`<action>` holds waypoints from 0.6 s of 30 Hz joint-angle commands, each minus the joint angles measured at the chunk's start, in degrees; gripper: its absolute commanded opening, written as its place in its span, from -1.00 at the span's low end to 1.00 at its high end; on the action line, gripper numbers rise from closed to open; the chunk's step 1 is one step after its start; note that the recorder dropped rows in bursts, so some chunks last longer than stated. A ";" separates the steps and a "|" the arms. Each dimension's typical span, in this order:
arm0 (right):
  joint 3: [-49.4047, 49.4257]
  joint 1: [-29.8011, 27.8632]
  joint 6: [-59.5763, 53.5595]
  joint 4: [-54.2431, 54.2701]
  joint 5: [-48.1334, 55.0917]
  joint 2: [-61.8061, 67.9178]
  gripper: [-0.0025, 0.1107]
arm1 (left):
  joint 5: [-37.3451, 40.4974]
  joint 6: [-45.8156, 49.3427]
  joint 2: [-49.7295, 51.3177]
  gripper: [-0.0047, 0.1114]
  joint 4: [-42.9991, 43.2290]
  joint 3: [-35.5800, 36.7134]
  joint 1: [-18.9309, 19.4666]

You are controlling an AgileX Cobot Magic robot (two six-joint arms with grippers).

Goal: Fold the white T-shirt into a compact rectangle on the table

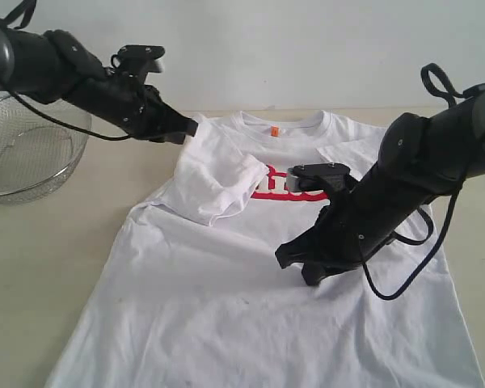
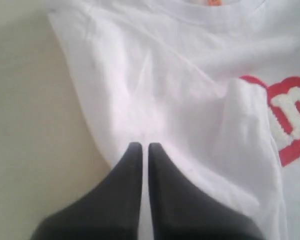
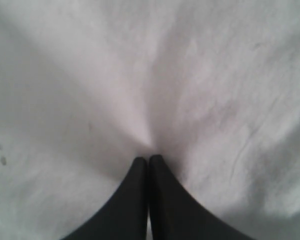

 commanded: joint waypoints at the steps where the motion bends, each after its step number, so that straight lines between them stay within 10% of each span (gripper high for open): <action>1: 2.13 -0.54 -0.63 -3.66 1.50 2.35 -0.96 | 0.25 0.76 5.83 -0.84 -1.41 -6.16 -0.61; 18: 2.13 -0.54 -0.79 -2.97 3.02 2.35 -0.96 | 1.34 -2.09 22.74 -0.84 2.09 -27.29 -0.09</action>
